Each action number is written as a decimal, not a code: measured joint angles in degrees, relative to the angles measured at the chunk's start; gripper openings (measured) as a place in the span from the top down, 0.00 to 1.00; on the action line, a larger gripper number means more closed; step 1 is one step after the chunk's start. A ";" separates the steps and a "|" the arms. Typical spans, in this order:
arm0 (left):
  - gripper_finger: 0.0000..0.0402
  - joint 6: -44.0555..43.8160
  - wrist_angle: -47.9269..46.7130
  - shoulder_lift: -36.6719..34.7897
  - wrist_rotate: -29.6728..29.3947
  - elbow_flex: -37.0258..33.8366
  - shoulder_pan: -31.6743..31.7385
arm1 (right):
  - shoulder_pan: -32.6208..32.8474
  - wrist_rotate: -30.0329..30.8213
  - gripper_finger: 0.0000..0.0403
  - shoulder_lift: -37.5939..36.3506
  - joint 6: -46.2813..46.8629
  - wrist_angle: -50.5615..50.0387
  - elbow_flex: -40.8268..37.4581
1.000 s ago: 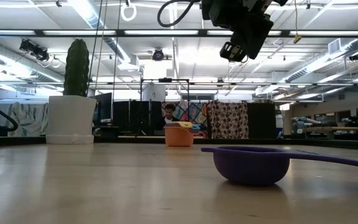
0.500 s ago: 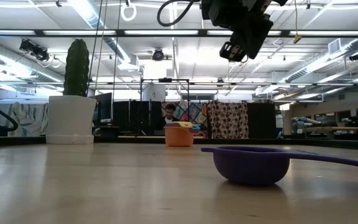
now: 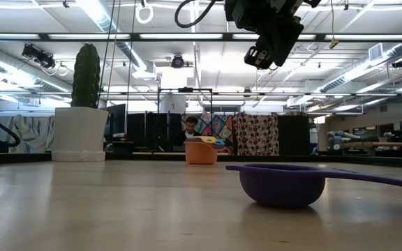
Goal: Nest measuring cups in basket
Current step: Stack the green measuring cup on top of the yellow measuring cup
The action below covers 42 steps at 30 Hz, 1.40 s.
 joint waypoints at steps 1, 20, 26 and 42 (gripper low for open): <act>0.76 -0.23 -0.10 0.01 0.06 -0.27 0.00 | 0.00 0.00 0.98 0.00 0.00 0.02 0.00; 0.76 1.34 1.40 0.04 0.47 -3.71 -0.04 | 0.00 -0.34 0.98 0.00 3.37 1.57 0.00; 0.76 2.01 -0.27 0.04 1.15 -3.71 -0.05 | 0.02 -1.49 0.98 0.00 3.41 2.62 0.00; 0.96 3.72 -1.26 -0.04 -0.03 -3.76 -0.17 | 0.00 -1.53 0.98 0.00 3.41 3.56 0.00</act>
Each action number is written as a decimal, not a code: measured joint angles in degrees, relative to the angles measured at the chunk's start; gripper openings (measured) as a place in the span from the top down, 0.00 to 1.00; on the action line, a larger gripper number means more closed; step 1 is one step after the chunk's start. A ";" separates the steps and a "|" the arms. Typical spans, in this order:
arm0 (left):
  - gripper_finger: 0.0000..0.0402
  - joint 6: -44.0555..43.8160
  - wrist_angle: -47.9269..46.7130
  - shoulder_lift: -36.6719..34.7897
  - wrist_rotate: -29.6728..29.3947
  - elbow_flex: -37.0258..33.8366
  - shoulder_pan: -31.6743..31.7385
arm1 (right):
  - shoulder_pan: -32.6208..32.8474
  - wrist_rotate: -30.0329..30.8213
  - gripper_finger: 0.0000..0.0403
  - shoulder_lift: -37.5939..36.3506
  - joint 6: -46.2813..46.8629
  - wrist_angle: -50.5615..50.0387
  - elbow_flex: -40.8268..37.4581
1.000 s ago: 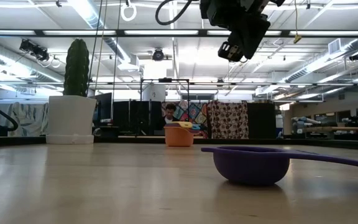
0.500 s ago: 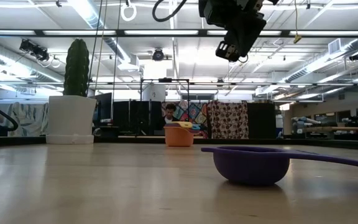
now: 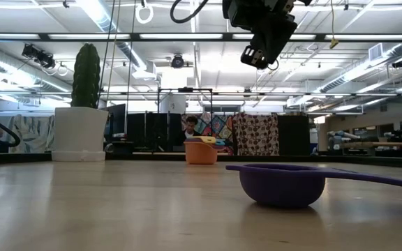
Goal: Nest measuring cups in basket
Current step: Stack the green measuring cup on top of the yellow measuring cup
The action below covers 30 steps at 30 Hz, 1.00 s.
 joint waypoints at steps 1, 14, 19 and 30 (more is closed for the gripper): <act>0.96 0.64 -0.03 0.00 -0.02 -0.02 0.09 | 0.00 0.03 0.98 0.00 0.00 0.00 0.00; 0.96 8.75 -15.07 -8.10 -0.87 -0.07 5.62 | -0.02 0.14 0.98 -0.57 -0.19 -0.77 0.05; 0.96 15.35 -19.53 -15.51 -1.85 -0.07 9.60 | -0.49 0.63 0.98 -2.50 -2.79 -3.85 2.79; 0.96 36.69 -25.66 -21.84 -4.37 4.05 25.87 | -1.69 11.76 0.98 -11.66 -6.75 -5.67 8.68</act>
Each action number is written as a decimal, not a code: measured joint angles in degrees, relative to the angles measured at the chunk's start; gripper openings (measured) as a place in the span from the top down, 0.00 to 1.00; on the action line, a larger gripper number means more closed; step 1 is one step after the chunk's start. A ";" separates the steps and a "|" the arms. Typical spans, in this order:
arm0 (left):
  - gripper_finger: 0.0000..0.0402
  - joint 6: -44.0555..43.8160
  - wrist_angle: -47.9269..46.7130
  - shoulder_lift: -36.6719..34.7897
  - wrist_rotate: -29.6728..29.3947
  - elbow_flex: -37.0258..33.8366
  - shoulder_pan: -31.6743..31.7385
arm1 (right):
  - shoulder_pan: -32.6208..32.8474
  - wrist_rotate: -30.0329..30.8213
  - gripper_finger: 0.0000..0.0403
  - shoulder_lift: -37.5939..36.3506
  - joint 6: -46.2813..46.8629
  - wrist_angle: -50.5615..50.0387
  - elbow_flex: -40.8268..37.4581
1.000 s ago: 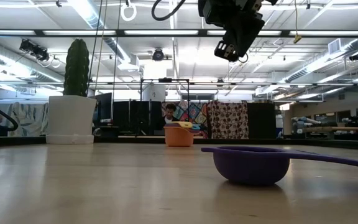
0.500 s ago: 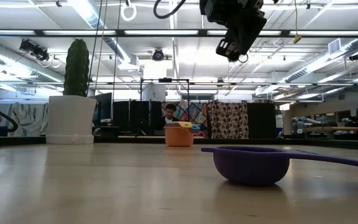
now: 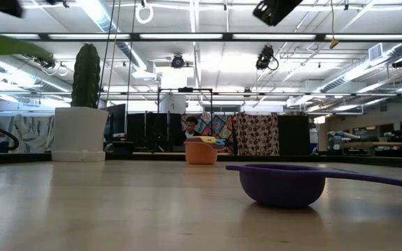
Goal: Nest measuring cups in basket
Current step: Stack the green measuring cup on top of the yellow measuring cup
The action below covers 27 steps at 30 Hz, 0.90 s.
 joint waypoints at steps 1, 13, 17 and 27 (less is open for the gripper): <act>0.96 2.62 -0.45 0.00 -1.06 0.91 1.80 | -0.25 0.72 0.98 -1.11 0.04 -0.05 0.00; 0.96 40.23 0.93 0.15 -12.42 12.45 26.61 | -4.81 8.37 0.97 -8.88 2.34 3.38 0.02; 0.96 56.41 7.11 0.17 -13.91 14.95 35.44 | -6.67 8.37 0.97 -8.79 5.64 5.35 0.01; 0.96 88.49 22.72 1.94 -13.36 15.14 53.20 | -9.91 8.37 0.97 -7.16 12.79 7.73 -0.04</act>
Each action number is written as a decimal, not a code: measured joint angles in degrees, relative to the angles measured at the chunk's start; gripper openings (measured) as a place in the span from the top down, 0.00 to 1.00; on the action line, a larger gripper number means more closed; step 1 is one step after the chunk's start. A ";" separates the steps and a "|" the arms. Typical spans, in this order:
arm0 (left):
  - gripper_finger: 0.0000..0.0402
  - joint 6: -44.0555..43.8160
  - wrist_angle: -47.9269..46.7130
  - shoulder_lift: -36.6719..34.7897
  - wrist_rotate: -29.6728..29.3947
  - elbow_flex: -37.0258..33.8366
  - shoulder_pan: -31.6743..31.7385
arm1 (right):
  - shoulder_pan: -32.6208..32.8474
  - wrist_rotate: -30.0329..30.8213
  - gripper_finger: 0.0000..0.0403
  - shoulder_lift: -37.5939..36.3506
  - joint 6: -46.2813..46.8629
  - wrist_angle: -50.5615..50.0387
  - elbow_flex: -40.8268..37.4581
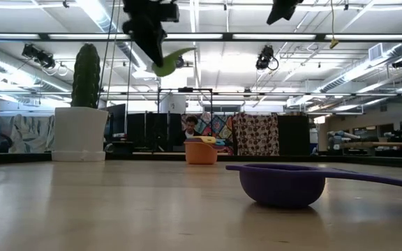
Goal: Nest measuring cups in basket
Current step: Stack the green measuring cup on top of the yellow measuring cup
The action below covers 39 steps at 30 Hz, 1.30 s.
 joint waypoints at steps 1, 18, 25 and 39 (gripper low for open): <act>0.96 2.35 1.08 0.39 0.51 0.00 1.17 | -0.23 0.00 0.97 0.10 0.94 0.49 0.00; 0.96 18.27 17.36 15.44 16.74 -0.02 5.65 | -5.54 -0.04 0.97 0.70 1.93 2.62 -0.02; 0.96 19.74 17.44 20.93 17.84 -0.07 5.41 | -7.74 -0.07 0.97 0.70 2.78 3.01 -0.02; 0.96 21.71 20.50 25.33 20.71 -0.07 7.34 | -10.88 -0.13 0.97 0.70 2.78 2.99 -0.02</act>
